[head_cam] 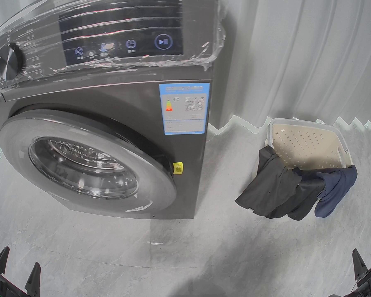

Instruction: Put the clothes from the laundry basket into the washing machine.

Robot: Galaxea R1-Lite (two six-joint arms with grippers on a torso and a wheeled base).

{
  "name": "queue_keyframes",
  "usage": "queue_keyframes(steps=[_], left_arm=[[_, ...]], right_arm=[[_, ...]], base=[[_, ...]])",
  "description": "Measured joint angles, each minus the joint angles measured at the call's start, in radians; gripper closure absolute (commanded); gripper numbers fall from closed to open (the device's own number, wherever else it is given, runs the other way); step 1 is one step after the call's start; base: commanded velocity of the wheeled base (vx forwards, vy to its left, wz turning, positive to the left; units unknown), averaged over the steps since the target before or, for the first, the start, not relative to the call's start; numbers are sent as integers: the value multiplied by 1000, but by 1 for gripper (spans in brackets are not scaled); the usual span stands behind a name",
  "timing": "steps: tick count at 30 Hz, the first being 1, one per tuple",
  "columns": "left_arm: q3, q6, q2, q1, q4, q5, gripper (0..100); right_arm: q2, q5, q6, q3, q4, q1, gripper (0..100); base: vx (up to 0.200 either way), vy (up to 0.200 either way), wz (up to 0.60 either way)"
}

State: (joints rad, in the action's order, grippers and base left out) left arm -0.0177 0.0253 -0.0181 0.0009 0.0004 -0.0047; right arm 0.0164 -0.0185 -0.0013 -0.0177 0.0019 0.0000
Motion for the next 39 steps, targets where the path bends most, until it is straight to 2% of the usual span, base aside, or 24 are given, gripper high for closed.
queue_keyframes(steps=[10, 25, 39], left_arm=[[0, 0, 0, 0, 0, 0, 0], [0, 0, 0, 0, 0, 0, 0], [0, 0, 0, 0, 1, 0, 0]], right_arm=[[0, -1, -1, 0, 0, -1, 0], [1, -3, -3, 0, -1, 0, 0], [1, -3, -3, 0, -1, 0, 0]], base=[[0, 200, 0], [0, 0, 0], [0, 200, 0]])
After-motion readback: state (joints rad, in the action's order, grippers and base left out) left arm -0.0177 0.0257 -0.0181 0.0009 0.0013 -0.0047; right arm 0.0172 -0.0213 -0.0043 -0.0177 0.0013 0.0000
